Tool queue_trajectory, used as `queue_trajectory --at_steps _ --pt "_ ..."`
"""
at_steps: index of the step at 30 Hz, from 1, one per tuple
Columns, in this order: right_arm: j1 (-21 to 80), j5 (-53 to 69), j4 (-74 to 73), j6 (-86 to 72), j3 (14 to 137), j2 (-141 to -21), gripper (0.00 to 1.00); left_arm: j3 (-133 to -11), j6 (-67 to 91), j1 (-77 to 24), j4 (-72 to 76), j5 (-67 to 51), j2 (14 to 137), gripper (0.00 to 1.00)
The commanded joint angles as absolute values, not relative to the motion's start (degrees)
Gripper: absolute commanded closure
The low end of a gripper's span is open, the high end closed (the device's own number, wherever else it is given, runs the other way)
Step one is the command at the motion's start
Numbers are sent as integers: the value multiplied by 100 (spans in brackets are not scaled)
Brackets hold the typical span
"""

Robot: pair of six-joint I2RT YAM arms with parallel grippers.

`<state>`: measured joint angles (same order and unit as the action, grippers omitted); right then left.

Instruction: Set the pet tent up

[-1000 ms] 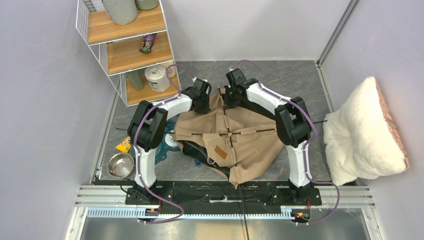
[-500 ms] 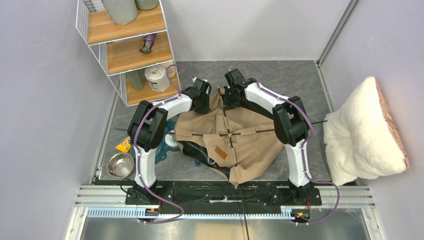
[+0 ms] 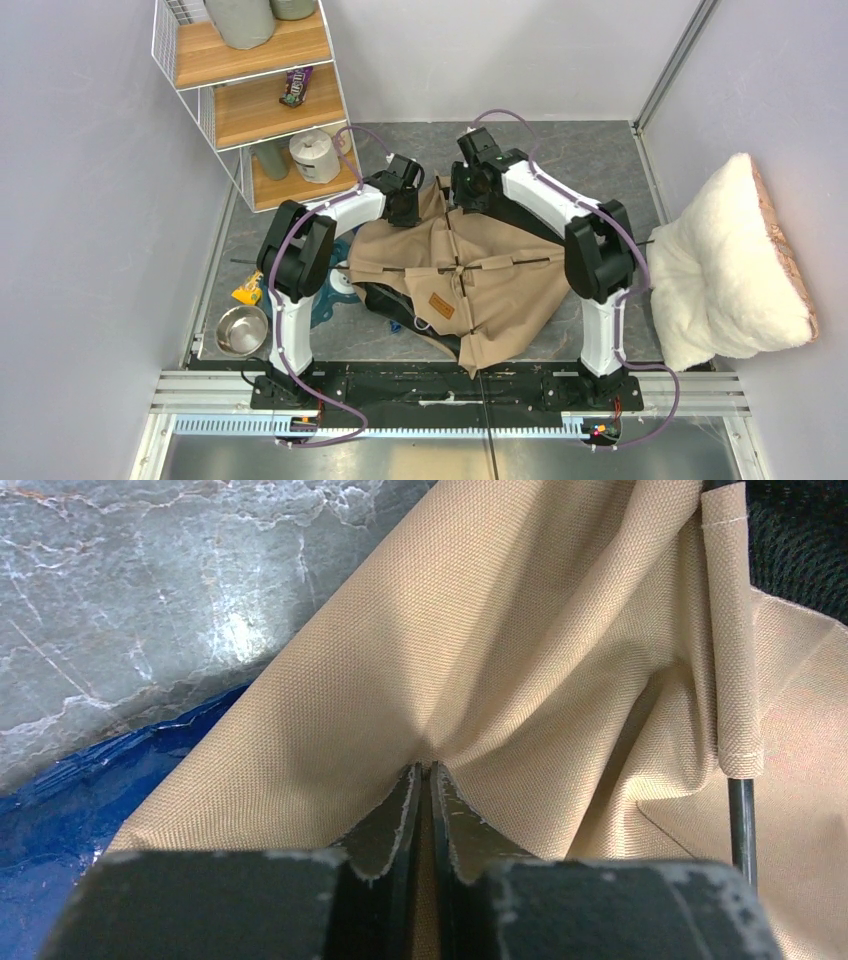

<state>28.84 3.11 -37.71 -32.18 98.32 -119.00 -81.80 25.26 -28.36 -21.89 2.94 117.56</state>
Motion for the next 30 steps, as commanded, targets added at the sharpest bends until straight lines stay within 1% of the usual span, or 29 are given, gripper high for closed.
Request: queue_trajectory --at_steps 1,3,6,10,14,17,20,22,26,27,30 --pt "2861 176 -3968 -3168 9452 -10851 47 -8470 2229 -2814 -2852 478 11737 84" --pt "2856 228 -4035 -3159 9214 -10530 45 -8578 2226 -2813 -2864 422 11627 78" --pt "2856 452 -4185 -3041 8814 -10019 44 -8695 2223 -2813 -2898 396 11464 72" --pt "2949 935 -4323 -2774 8038 -9294 44 -8787 2248 -2820 -2900 338 11220 65" --pt "3324 1130 -4448 -2593 7228 -8587 44 -8816 2276 -2814 -2900 307 11008 57" --pt "3714 1158 -4402 -2728 6626 -8128 45 -8807 2294 -2820 -2903 276 10811 51" --pt "4139 1023 -4208 -2950 6112 -7690 46 -8789 2303 -2815 -2905 283 10598 43" --pt "4355 977 -4058 -3104 5839 -7503 47 -8776 2285 -2819 -2905 286 10426 39" --pt "4863 861 -3818 -3287 5397 -7362 48 -8780 2369 -2814 -2977 239 10067 34" --pt "4990 751 -3799 -3348 5329 -7366 49 -8768 2395 -2817 -2987 209 9988 31" --pt "5258 492 -3718 -3523 5102 -7385 51 -8667 2513 -2821 -3006 191 9704 29"
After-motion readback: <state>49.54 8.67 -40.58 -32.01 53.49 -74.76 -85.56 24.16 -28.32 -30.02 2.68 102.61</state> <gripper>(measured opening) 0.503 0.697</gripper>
